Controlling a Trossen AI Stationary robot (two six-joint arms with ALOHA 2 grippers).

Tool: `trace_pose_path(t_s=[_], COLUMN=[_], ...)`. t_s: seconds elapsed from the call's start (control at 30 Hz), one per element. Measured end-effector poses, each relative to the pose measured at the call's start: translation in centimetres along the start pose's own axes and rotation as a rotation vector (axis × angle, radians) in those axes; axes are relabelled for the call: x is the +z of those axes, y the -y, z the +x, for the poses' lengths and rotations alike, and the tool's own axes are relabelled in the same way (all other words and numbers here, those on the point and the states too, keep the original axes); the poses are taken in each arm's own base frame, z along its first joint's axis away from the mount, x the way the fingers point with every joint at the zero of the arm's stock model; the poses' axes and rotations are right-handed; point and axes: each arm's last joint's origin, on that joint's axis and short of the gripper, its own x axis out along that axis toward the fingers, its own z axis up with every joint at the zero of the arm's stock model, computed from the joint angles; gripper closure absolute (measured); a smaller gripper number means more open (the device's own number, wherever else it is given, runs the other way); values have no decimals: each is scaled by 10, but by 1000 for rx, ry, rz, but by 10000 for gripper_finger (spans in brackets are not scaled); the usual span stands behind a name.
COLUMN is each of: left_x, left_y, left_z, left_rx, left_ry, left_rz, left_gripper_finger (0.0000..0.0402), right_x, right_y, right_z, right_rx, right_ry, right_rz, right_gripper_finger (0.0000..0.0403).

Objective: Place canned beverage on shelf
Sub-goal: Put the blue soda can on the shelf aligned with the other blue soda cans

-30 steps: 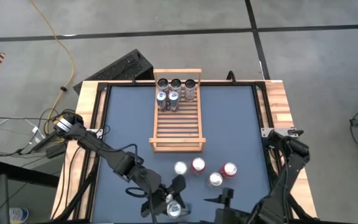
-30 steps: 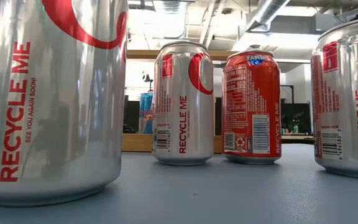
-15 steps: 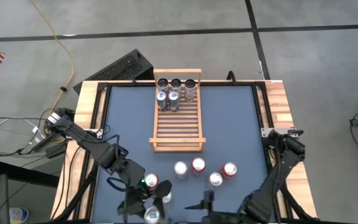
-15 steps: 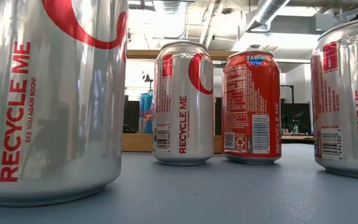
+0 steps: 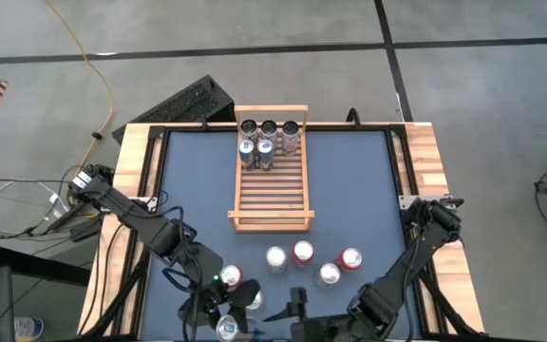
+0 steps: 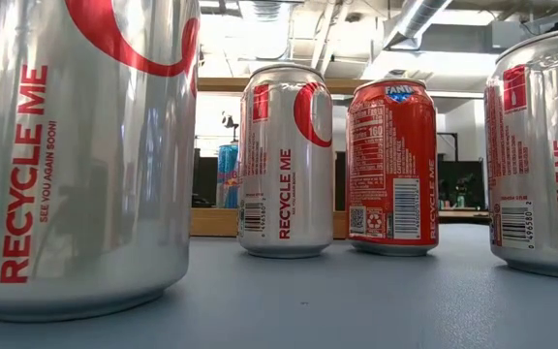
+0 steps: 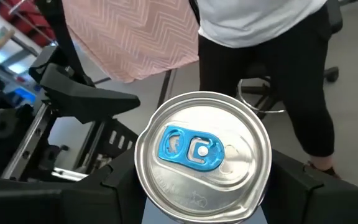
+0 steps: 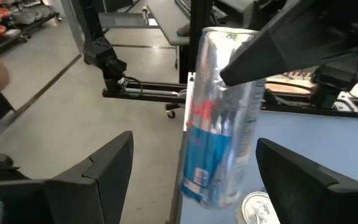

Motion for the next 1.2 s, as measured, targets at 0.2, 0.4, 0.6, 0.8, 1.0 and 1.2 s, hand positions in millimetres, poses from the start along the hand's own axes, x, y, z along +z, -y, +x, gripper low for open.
trace_pose_path(t_s=[0.2, 0.4, 0.6, 0.8, 1.0, 1.2], left_x=[-1, 0, -1, 1, 1, 1], left_y=[1, 1, -2, -4, -4, -4], left_z=[0, 0, 0, 0, 0, 0], left_rx=[-13, -10, 19, 41, 55, 55], left_ry=[-4, -1, -5, 12, -6, -7], left_rz=[49, 92, 94, 108, 97, 82], left_gripper_finger=[181, 181, 179, 169, 171, 171], right_x=[-11, -22, -22, -21, -19, -20], right_y=[15, 26, 25, 33, 43, 44], right_z=[18, 29, 31, 37, 42, 43], right_rx=[30, 23, 93, 124, 162, 167], right_ry=[-25, -66, -59, -79, -96, -111], right_rz=[25, 67, 77, 88, 94, 87], right_gripper_finger=[92, 92, 92, 92, 92, 119])
